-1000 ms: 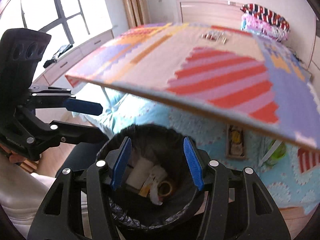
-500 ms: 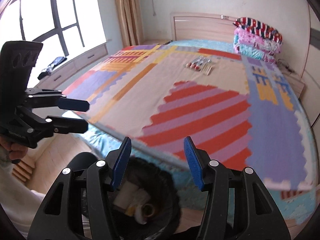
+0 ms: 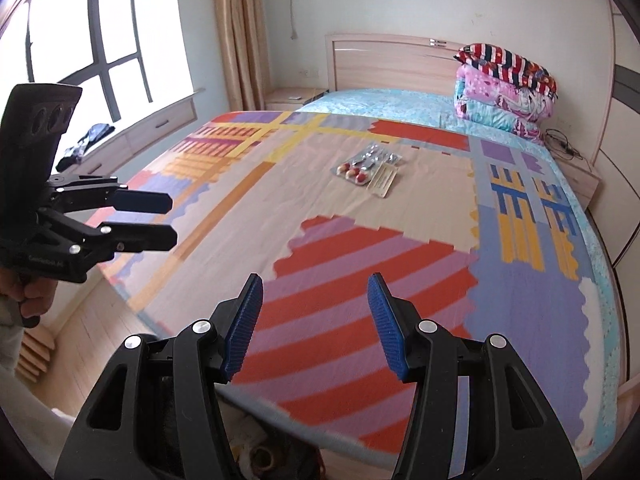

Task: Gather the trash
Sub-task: 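Raise both open grippers from the bin toward the pill blister on the mat, then grasp the white strip with the right gripper beside the pill blister, then grasp the pill blister pack with the left gripper and lift it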

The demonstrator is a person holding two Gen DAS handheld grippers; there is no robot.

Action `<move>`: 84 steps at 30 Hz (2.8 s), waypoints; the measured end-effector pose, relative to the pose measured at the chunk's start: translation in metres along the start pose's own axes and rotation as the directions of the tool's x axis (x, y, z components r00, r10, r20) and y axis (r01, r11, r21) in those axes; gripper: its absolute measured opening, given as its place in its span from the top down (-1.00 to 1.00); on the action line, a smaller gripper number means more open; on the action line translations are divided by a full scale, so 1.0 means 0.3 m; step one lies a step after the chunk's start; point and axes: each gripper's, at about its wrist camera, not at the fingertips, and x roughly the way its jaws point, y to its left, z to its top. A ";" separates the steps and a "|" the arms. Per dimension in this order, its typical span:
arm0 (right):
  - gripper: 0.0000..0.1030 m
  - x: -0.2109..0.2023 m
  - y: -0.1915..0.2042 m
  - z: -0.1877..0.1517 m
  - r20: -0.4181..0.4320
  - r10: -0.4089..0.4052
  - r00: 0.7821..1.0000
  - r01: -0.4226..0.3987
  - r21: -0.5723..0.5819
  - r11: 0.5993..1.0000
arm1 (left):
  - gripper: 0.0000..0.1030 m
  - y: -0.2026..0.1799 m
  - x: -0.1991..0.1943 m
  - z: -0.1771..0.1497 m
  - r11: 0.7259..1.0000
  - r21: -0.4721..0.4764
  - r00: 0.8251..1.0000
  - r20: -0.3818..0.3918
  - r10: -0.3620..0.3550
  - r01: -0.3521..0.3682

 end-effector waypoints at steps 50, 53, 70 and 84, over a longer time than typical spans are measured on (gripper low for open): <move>0.83 0.540 -0.302 0.336 -0.103 -0.085 0.991 0.107 0.225 0.969 | -0.23 0.162 0.529 0.358 0.999 0.041 0.999 -0.053 -0.009 0.011; 0.99 0.521 -0.313 0.335 -0.094 -0.092 0.991 0.112 0.230 0.967 | -0.23 0.149 0.544 0.366 0.999 0.047 0.998 -0.057 -0.002 0.005; 0.51 0.504 -0.308 0.329 -0.072 -0.069 0.995 0.082 0.204 0.976 | -0.08 0.132 0.602 0.360 0.991 0.046 0.991 -0.045 0.129 -0.127; 0.20 0.538 -0.242 0.327 -0.103 -0.111 0.989 0.123 0.124 0.985 | 0.61 0.209 0.562 0.370 0.996 0.026 0.996 -0.027 0.086 -0.085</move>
